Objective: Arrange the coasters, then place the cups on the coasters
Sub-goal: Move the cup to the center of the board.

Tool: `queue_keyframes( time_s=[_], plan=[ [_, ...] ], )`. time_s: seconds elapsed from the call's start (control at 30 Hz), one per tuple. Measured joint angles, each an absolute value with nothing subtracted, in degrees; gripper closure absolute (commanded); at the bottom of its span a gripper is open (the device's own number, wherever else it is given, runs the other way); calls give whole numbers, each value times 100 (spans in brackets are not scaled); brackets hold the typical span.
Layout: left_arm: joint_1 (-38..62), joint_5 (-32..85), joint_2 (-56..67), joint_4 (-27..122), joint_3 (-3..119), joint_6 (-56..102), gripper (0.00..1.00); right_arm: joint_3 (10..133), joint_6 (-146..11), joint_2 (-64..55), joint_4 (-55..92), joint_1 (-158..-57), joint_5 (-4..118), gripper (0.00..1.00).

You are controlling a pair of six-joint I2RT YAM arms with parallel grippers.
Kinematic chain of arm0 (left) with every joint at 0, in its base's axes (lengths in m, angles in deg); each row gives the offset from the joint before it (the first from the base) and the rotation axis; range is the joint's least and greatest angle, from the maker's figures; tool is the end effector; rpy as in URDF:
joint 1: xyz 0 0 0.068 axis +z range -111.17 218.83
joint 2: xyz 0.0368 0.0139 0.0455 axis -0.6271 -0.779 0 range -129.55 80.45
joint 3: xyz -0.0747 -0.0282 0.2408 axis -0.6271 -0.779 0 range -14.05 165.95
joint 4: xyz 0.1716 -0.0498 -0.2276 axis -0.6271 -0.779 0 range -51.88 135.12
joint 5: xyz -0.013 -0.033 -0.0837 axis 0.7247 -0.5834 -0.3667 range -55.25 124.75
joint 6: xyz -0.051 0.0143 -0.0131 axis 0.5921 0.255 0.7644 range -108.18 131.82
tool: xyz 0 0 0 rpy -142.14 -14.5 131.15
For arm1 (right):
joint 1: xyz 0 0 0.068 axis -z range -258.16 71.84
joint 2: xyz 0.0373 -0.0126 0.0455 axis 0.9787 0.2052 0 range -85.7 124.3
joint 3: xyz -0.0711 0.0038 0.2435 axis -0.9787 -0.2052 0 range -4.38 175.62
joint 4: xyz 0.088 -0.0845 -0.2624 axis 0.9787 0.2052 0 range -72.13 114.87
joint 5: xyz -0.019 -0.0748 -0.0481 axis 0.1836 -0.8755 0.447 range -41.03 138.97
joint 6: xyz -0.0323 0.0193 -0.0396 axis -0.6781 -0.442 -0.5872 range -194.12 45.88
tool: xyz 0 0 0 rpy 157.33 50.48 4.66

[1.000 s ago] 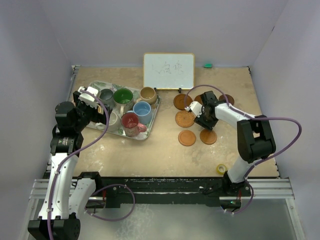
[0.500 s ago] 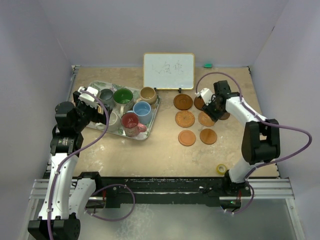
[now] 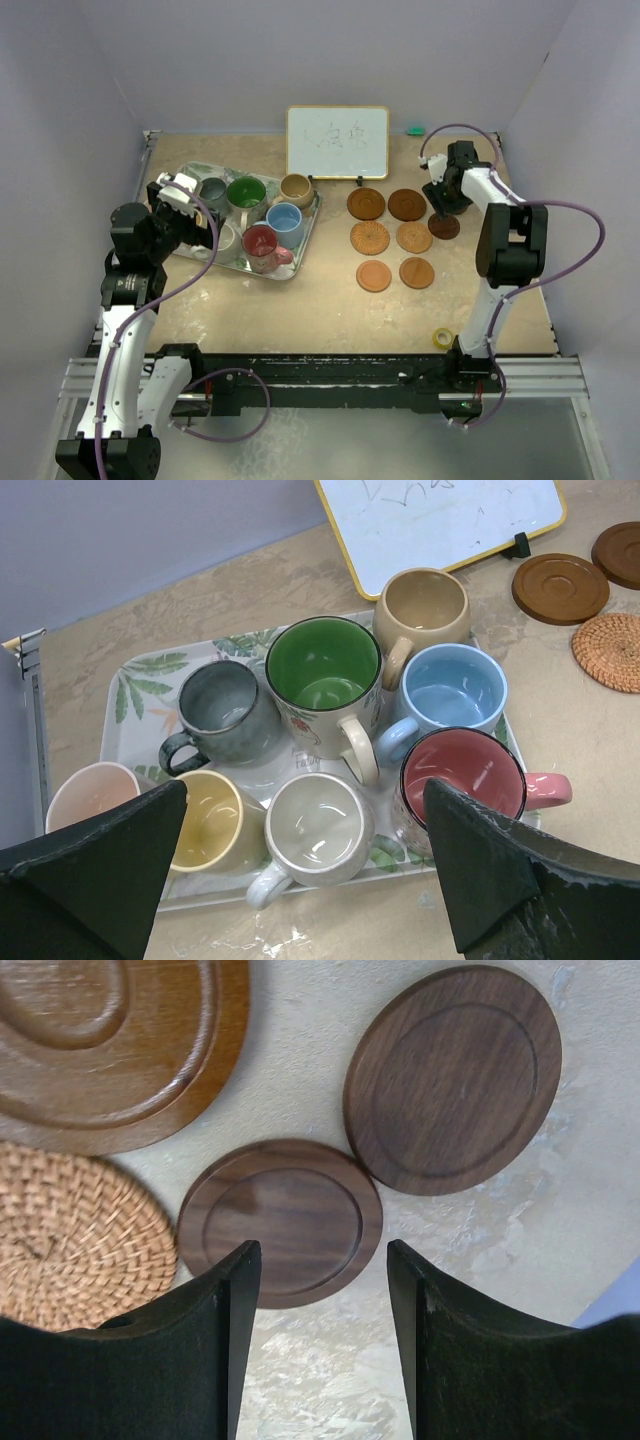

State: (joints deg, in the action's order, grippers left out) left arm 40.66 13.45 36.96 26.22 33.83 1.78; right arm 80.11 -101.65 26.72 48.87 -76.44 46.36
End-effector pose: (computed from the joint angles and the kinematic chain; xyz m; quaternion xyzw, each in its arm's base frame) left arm 0.2169 -0.0063 0.3354 0.1685 0.7670 -0.0832 0.6135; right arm 0.4406 -0.0150 0.1689 -0.2092 0.9402 -0.0889 0.2536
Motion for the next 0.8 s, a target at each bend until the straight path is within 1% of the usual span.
queue_keyframes(
  time_s=[0.17,0.33,0.8],
  plan=[
    [4066,1345,3698,2620,3383,178,1,8131,-10126,3026,4907,-7627,4474,45],
    [4066,1343,3720,2620,3383,178,1,8054,-10172,3037,4896,-7620,4339,47],
    [4066,1286,3795,2620,3383,180,1,6701,-10679,2106,4891,-7524,4192,49]
  ],
)
